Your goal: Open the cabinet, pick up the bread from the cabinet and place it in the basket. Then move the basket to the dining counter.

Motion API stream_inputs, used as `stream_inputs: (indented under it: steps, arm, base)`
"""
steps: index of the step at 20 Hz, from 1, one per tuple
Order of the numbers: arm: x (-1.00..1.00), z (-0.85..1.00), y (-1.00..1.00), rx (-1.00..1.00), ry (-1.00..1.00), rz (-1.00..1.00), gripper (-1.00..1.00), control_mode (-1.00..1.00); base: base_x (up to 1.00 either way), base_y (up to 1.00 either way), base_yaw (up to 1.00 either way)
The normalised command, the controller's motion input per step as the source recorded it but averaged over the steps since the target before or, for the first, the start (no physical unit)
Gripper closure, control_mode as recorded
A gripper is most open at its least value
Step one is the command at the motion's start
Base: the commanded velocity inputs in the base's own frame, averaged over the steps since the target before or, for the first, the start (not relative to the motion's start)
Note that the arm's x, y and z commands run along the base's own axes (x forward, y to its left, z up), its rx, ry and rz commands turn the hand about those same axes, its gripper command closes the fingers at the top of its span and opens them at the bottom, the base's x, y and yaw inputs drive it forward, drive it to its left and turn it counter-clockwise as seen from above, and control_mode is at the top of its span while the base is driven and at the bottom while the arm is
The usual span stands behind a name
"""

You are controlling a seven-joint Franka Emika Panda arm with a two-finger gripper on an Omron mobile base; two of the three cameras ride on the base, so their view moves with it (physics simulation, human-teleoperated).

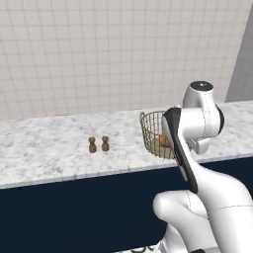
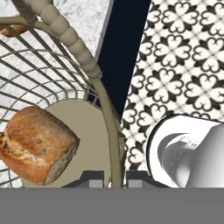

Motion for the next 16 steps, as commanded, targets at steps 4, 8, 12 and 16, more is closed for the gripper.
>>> stream_inputs:
  steps: [4, 8, 12, 16]
  arm:
    - [0.0, 0.0, 0.0, 0.0, 0.0, 0.0, 1.0, 1.0]
    - [0.37, -0.09, -0.23, 0.03, 0.0, 0.07, 1.0, -1.0]
    - [1.0, -0.3, -0.74, 0.14, 0.04, 0.16, 1.0, -1.0]
    - [1.0, -0.51, -0.49, 0.09, 0.11, 0.16, 1.0, -1.0]
  base:
    - [0.57, 0.03, 0.13]
    - [0.14, -0.12, 0.09]
    - [0.0, 0.0, 0.0]
    - [0.0, 0.0, 0.0]
